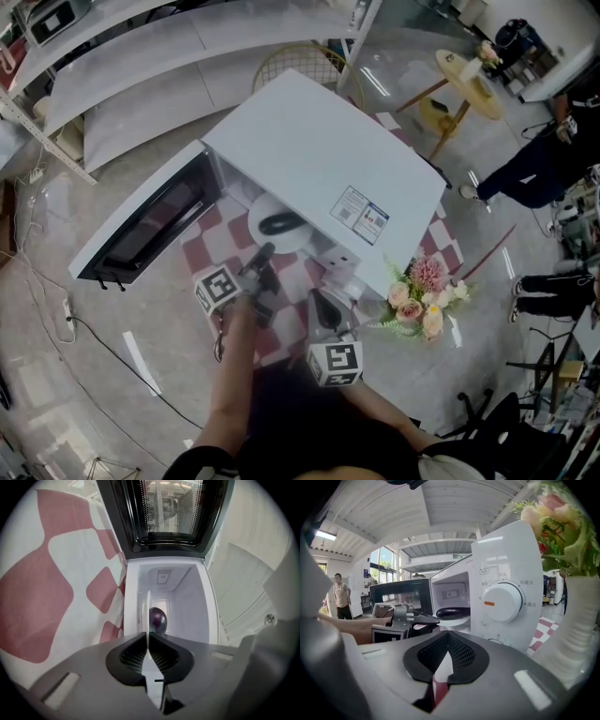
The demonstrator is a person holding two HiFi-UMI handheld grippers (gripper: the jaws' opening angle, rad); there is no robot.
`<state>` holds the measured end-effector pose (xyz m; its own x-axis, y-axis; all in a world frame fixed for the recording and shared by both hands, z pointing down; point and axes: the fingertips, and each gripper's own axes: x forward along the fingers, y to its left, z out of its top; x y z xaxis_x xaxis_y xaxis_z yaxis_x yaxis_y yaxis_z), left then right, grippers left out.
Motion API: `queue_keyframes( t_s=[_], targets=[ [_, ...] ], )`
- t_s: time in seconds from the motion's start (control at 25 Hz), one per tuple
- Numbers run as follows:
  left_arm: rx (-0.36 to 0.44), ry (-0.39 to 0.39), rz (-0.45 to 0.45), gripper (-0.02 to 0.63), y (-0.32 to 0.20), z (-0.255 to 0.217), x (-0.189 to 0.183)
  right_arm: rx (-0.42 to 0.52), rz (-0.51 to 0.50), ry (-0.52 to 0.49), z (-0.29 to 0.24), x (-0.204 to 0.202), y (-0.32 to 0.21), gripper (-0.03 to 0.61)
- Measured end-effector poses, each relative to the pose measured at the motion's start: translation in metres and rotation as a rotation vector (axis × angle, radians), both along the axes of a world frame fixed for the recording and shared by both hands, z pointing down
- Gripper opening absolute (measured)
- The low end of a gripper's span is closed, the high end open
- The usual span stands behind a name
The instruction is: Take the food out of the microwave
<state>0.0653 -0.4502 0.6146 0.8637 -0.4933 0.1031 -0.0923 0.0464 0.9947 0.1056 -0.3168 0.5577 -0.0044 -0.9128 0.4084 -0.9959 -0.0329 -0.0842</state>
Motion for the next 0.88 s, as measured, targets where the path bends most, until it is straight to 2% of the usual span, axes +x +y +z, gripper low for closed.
queue_keyframes(
  t_s=[0.88],
  targets=[
    [-0.017, 0.022, -0.062, 0.023, 0.012, 0.0, -0.036, 0.001, -0.044, -0.028, 0.003, -0.018, 0.0, 0.0]
  ],
)
